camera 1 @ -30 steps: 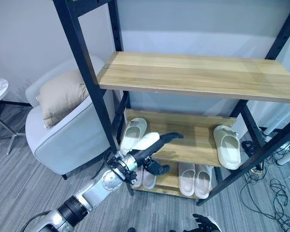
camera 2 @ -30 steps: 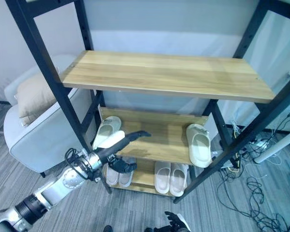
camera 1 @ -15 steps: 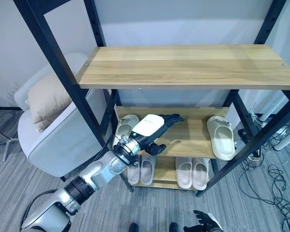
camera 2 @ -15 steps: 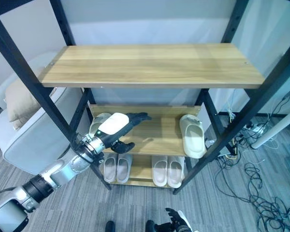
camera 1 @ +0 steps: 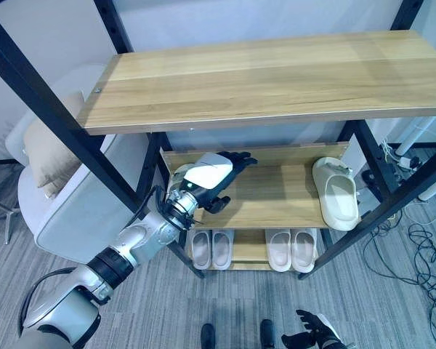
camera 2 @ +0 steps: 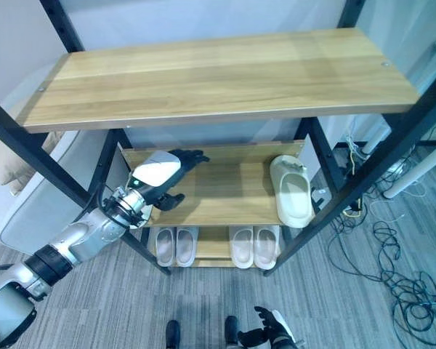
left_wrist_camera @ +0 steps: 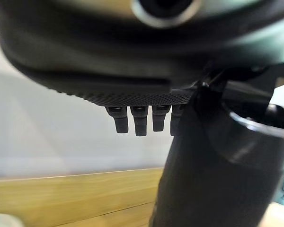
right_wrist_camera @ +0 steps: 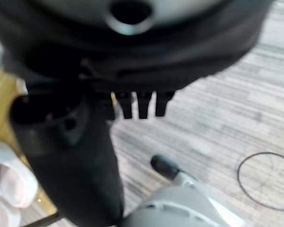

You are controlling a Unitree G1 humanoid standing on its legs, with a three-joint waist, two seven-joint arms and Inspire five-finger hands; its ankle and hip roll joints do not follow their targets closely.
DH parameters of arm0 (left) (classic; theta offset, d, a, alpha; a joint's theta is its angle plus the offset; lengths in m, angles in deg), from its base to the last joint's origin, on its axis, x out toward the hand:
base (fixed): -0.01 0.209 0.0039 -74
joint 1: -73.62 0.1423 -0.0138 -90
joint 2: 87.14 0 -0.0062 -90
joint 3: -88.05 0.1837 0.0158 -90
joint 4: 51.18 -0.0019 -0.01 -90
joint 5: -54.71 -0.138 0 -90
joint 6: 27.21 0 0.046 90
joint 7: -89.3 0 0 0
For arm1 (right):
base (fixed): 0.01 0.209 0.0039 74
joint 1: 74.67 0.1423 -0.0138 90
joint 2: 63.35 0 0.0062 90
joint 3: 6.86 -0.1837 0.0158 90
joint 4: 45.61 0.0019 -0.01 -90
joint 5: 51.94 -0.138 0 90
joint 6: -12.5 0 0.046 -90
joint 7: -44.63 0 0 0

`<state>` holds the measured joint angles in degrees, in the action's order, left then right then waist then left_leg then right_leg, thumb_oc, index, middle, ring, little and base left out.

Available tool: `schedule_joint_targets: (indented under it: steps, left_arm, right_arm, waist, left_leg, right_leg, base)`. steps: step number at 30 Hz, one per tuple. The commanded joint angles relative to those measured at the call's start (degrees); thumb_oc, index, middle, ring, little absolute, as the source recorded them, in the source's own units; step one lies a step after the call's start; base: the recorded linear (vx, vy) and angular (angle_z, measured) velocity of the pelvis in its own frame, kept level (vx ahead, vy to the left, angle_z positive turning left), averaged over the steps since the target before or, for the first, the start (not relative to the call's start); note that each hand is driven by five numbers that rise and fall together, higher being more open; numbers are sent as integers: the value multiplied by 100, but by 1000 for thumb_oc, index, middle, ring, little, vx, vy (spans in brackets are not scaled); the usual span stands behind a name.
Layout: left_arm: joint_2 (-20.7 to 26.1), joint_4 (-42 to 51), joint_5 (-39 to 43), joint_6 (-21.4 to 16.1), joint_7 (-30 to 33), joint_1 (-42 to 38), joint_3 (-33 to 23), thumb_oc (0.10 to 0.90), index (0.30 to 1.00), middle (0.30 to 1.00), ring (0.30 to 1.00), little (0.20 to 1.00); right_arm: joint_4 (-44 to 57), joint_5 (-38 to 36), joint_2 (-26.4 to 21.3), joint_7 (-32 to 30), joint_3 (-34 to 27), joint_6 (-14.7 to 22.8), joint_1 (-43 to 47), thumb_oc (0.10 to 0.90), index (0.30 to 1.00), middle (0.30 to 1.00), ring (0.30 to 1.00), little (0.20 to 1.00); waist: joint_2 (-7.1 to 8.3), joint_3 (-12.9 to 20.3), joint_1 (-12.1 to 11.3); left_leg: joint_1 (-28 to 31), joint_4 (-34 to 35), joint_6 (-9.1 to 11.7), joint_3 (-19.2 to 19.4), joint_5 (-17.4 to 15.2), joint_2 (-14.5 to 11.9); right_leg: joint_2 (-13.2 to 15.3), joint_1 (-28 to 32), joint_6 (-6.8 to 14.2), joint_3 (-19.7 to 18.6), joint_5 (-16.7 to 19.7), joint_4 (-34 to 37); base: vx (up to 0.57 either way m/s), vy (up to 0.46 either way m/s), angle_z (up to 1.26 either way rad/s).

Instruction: Arrange the slippers neatly on the shoe rack.

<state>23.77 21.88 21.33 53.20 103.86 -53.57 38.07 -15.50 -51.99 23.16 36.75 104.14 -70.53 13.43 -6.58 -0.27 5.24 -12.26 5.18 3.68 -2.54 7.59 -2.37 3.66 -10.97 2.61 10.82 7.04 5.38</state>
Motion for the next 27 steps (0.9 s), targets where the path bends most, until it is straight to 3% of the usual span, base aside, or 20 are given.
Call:
schedule_joint_targets:
  steps: [1, 12, 27]
  left_arm:
    - [194, -320, -56, 66, 695, -1057, -784, 800, 900, 900, 900, 900]
    - [463, -429, -204, 278, 742, -1043, -992, 800, 900, 900, 900, 900]
    - [768, -869, -469, 422, 833, -1557, -579, 800, 900, 900, 900, 900]
  right_arm:
    - [226, 201, -288, -104, 33, 136, -65, 800, 900, 900, 900, 900]
    - [367, 290, -267, -66, 39, 125, -108, 800, 900, 900, 900, 900]
    - [483, 338, -304, -126, 79, 180, -153, 800, 900, 900, 900, 900]
  waist:
    - [31, -36, -58]
    - [70, -72, -107]
    - [99, -111, -113]
  left_leg:
    - [-183, -18, 45, 217, -464, 130]
    - [-306, -18, 47, 208, -447, 166]
    - [-382, -18, 5, 217, -470, 182]
  right_leg:
    - [278, -189, 575, -266, -737, -38]
    - [322, -309, 574, -277, -704, -38]
    - [335, -410, 609, -299, -664, -38]
  base:
    - [35, 41, 0]
    - [8, 9, 0]
    - [0, 0, 0]
